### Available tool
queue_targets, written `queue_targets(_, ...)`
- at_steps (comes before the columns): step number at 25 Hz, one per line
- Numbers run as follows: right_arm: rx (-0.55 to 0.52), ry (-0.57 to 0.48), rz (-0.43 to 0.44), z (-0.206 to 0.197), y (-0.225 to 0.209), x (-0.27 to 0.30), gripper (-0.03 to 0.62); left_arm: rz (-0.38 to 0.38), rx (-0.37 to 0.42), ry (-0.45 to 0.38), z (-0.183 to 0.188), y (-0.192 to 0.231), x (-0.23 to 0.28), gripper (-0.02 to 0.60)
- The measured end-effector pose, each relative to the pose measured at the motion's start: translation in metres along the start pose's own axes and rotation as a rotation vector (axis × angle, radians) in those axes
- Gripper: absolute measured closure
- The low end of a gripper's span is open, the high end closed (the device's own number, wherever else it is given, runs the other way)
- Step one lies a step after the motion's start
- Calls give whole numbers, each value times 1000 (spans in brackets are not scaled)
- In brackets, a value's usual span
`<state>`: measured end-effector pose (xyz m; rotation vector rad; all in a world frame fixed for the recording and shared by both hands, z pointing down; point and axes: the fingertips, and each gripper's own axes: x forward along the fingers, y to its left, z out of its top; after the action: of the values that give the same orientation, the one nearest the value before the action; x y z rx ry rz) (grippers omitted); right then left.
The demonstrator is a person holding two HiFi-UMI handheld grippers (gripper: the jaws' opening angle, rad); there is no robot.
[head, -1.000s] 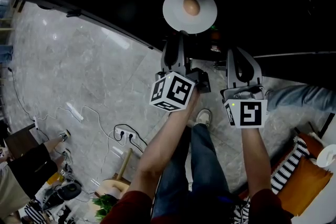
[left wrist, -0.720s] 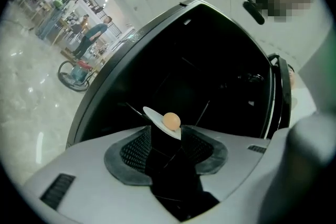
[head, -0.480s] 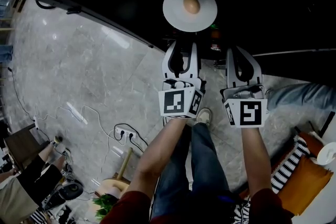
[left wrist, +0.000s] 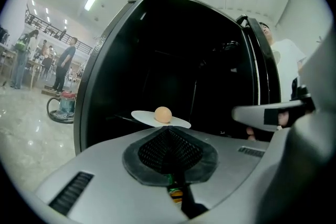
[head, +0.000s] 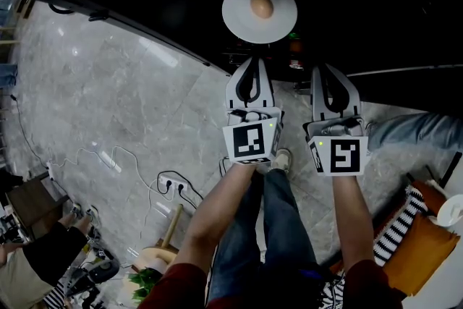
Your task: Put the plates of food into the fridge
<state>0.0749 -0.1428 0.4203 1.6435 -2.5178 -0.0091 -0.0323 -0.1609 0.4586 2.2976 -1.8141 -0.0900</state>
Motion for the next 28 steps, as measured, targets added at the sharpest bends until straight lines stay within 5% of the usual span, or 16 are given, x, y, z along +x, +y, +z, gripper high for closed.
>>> queue_targets(28,-8,5,-5,-4,-8,-3,583,29,64,44,-4,6,22,575)
